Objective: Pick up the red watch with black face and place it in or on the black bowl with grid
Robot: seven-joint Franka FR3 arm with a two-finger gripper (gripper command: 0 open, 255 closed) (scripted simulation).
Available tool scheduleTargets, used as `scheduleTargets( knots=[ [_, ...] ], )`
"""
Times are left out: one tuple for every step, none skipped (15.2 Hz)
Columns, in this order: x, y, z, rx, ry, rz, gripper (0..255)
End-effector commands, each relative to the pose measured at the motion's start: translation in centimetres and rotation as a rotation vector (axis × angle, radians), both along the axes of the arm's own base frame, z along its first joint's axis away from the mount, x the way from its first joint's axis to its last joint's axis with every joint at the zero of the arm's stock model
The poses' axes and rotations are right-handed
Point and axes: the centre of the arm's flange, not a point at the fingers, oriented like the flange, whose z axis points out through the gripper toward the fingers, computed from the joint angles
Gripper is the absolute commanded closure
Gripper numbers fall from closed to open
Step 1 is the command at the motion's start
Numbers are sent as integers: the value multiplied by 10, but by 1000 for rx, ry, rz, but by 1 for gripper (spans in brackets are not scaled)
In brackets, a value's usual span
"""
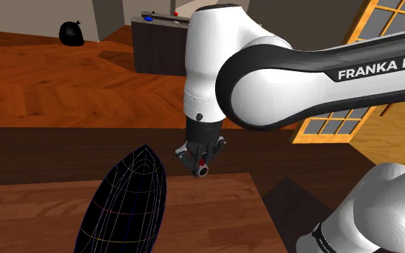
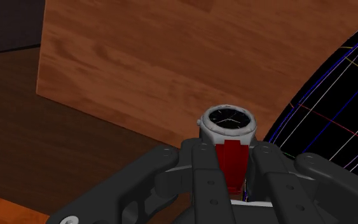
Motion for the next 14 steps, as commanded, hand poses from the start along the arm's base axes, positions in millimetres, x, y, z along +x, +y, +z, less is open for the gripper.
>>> scheduleTargets(
  knots=[
    [0, 1, 11, 0, 0, 0, 255],
    [0, 0, 12, 0, 0, 0, 255],
    [6, 12, 11, 0, 0, 0, 255],
    [12, 24, 11, 0, 0, 0, 255],
    [18, 36, 10, 0, 0, 0, 255],
    [24, 47, 10, 0, 0, 0, 255],
    [30, 59, 9, 0, 0, 0, 255],
    [36, 71, 9, 0, 0, 0, 255],
    [42, 83, 8, 0, 0, 0, 255],
    [48, 94, 7, 0, 0, 0, 255],
    [54, 106, 7, 0, 0, 0, 255],
    [60, 118, 6, 0, 0, 0, 255],
    [66, 129, 6, 0, 0, 0, 255],
    [74, 145, 5, 0, 0, 0, 255]
  ],
)
